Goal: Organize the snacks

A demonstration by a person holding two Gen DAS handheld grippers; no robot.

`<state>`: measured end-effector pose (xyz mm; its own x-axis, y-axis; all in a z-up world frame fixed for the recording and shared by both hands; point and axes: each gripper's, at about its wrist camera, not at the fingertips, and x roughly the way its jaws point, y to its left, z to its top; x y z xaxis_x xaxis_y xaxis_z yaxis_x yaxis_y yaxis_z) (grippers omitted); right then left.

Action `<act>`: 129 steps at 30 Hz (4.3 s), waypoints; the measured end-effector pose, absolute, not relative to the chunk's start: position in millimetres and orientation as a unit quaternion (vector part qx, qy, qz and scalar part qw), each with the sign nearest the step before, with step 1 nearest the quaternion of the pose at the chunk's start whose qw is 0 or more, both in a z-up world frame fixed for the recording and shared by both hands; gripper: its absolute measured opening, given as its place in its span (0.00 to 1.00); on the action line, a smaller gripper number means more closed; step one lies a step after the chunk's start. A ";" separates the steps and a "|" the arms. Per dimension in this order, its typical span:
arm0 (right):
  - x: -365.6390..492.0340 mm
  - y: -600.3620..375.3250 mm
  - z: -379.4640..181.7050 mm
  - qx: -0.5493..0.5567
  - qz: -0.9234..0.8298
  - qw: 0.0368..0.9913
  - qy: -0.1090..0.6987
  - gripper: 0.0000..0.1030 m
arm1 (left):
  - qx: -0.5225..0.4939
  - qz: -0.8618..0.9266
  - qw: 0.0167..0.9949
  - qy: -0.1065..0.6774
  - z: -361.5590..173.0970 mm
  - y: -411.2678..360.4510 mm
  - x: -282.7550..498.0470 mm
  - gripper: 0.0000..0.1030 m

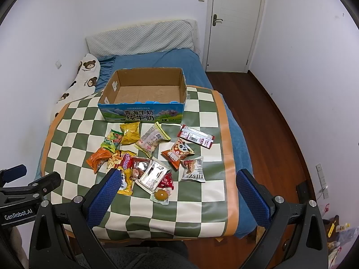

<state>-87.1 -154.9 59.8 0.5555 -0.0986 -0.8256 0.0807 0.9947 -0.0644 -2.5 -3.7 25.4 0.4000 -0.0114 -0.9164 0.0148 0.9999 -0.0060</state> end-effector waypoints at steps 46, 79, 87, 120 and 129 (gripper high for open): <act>68.0 -159.2 -275.3 0.252 -0.022 0.692 0.676 0.75 | 0.025 -0.006 0.669 0.743 -300.3 15.3 176.5 1.00; 78.3 -95.1 -321.6 0.136 0.010 0.674 0.726 0.63 | -0.034 -0.015 0.678 0.734 -366.0 69.8 117.8 0.82; 63.8 -103.0 -310.4 0.132 -0.008 0.691 0.710 0.61 | -0.022 -0.012 0.703 0.711 -336.3 48.0 88.2 0.71; 140.1 -114.2 -86.1 0.172 0.052 0.804 0.566 0.60 | -0.084 -0.103 0.796 0.590 -110.8 31.4 217.5 0.65; 302.0 -130.6 -88.7 0.147 0.056 0.808 0.568 0.60 | -0.068 -0.076 0.784 0.613 -135.3 1.2 389.9 0.66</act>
<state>302.0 -130.6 -88.7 0.3479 0.2572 -0.9016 0.0771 0.9505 0.3010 389.9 1.2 -135.3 0.2372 -0.2016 -0.9503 0.0354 0.9794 -0.1990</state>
